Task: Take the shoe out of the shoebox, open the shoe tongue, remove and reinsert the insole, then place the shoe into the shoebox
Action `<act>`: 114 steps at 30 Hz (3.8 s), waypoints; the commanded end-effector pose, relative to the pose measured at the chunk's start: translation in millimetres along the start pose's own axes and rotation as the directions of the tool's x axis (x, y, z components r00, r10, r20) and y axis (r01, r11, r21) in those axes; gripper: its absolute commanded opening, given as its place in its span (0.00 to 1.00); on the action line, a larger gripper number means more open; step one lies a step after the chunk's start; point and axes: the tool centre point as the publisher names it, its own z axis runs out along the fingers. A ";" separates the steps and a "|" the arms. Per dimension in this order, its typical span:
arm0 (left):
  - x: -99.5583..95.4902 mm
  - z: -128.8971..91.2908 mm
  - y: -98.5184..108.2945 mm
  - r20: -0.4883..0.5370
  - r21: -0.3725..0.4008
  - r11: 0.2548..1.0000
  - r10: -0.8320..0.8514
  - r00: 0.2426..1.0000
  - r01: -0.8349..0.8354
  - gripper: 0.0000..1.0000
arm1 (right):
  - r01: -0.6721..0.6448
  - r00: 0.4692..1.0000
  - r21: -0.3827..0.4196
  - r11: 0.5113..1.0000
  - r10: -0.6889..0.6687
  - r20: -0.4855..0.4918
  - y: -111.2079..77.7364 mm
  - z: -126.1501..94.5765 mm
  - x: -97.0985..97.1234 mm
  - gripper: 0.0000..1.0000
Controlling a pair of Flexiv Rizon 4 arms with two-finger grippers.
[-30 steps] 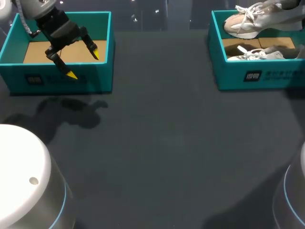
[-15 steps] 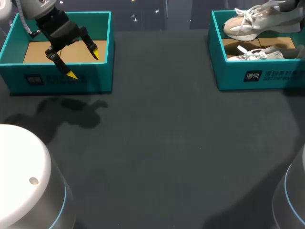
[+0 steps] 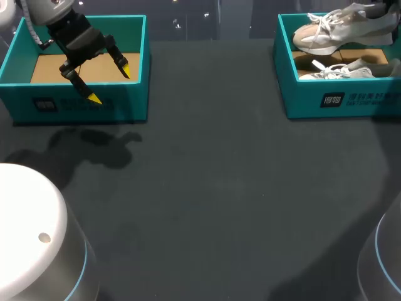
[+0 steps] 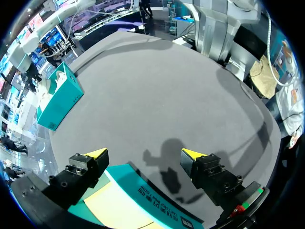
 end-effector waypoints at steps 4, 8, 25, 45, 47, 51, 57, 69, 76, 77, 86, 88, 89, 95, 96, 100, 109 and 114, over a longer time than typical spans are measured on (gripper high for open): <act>-0.2 -0.4 0.0 -0.002 -0.002 1.000 0.000 1.000 0.000 1.00 | -0.006 1.000 0.022 1.000 0.006 -0.005 11.7 6.3 1.7 0.00; -0.2 -0.4 0.0 -0.002 -0.002 1.000 0.000 1.000 0.000 1.00 | -0.010 1.000 0.028 1.000 0.010 -0.006 15.1 8.7 3.6 0.00; -0.2 -0.4 0.0 -0.002 -0.002 1.000 0.000 1.000 0.000 1.00 | 0.017 1.000 0.050 0.999 -0.016 -0.012 18.6 23.1 15.6 0.00; -0.2 -0.4 0.0 -0.002 -0.002 1.000 0.000 1.000 0.000 1.00 | 0.058 0.998 0.063 0.996 -0.055 -0.042 19.8 45.8 22.4 0.00; -0.2 -0.4 0.0 -0.002 -0.002 1.000 0.000 1.000 0.000 1.00 | 0.057 0.997 0.067 0.996 -0.054 -0.046 19.5 48.9 23.5 0.00; -0.2 -0.4 0.0 -0.002 -0.002 1.000 0.000 1.000 0.000 1.00 | 0.060 0.996 0.077 0.995 -0.055 -0.066 18.3 56.0 27.1 0.00; -0.2 -0.4 0.0 -0.002 -0.002 1.000 0.000 1.000 0.000 1.00 | 0.064 0.996 0.082 0.995 -0.058 -0.074 16.8 60.7 31.0 0.00; -0.2 -0.4 0.0 -0.002 -0.002 1.000 0.000 1.000 0.000 1.00 | 0.082 0.992 0.080 0.993 -0.073 -0.102 12.8 76.1 33.4 0.00; -0.2 -0.4 0.0 -0.002 -0.002 1.000 0.000 1.000 0.000 1.00 | 0.115 0.986 0.054 0.992 -0.107 -0.132 11.7 85.3 36.7 0.00; -0.2 -0.4 0.0 -0.002 -0.002 1.000 0.000 1.000 0.000 1.00 | 0.114 0.986 0.055 0.992 -0.106 -0.132 11.5 85.9 36.7 0.00; -0.2 -0.4 0.0 -0.002 -0.002 1.000 0.000 1.000 0.000 1.00 | 0.112 0.985 0.054 0.992 -0.104 -0.138 9.4 91.7 40.5 0.00; -0.2 -0.4 0.0 -0.002 -0.002 1.000 0.000 1.000 0.000 1.00 | 0.122 0.983 0.045 0.991 -0.115 -0.143 9.1 93.2 42.1 0.00; -0.2 -0.4 0.0 -0.002 -0.002 1.000 0.000 1.000 0.000 1.00 | 0.124 0.982 0.042 0.991 -0.116 -0.145 9.0 94.0 42.7 0.00; -0.2 -0.4 0.0 -0.002 -0.002 1.000 0.000 1.000 0.000 1.00 | 0.136 0.978 0.018 0.990 -0.132 -0.162 9.2 98.0 45.0 0.00; -0.2 -0.4 0.0 -0.002 -0.002 1.000 0.000 1.000 0.000 1.00 | 0.135 0.978 0.020 0.991 -0.130 -0.163 9.1 99.8 45.2 0.00; -0.2 -0.4 0.0 -0.002 -0.002 1.000 0.000 1.000 0.000 1.00 | 0.132 0.978 0.031 0.991 -0.125 -0.169 8.0 103.6 47.1 0.00; -0.2 -0.4 0.0 -0.002 -0.002 1.000 0.000 1.000 0.000 1.00 | 0.133 0.975 0.036 0.990 -0.125 -0.184 7.5 106.4 49.4 0.10; -0.2 -0.4 0.0 -0.002 -0.002 1.000 0.000 1.000 0.000 1.00 | 0.134 0.975 0.036 0.990 -0.125 -0.185 8.8 105.3 49.7 0.14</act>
